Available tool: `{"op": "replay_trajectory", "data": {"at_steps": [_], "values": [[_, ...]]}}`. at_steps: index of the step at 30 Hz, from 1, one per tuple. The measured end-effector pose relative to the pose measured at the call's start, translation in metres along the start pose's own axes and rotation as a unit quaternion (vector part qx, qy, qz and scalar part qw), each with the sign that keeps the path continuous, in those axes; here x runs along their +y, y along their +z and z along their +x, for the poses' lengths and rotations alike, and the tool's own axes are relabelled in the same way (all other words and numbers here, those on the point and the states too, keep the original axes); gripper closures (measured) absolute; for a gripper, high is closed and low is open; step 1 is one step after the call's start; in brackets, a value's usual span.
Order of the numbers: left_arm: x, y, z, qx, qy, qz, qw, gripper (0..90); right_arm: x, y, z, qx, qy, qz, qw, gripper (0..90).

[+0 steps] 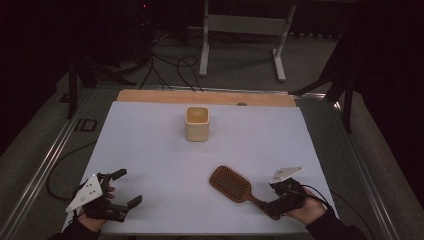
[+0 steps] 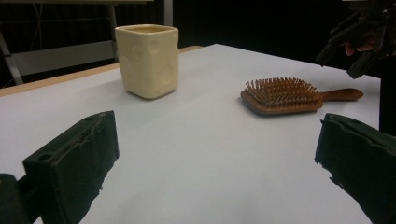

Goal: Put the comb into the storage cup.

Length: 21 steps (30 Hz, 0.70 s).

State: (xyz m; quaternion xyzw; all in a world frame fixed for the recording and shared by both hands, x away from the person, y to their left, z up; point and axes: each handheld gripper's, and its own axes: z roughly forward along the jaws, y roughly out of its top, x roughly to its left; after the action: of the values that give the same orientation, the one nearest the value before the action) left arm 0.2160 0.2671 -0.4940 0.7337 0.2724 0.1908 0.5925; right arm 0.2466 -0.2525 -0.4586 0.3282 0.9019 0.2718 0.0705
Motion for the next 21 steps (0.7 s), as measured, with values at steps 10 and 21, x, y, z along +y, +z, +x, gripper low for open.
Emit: {"op": "replay_trajectory", "data": {"at_steps": [10, 21], "values": [[-0.001, 0.001, -0.001, -0.001, 0.004, 0.009, 1.0, 0.2, 0.01, 0.007, 0.006, -0.004, -0.018, 0.033, 0.9993, 9.7], [0.0, 0.001, -0.001, -0.001, 0.004, 0.006, 1.0, 0.2, 0.02, 0.017, 0.008, -0.007, -0.021, 0.064, 0.9977, 10.1]]}}
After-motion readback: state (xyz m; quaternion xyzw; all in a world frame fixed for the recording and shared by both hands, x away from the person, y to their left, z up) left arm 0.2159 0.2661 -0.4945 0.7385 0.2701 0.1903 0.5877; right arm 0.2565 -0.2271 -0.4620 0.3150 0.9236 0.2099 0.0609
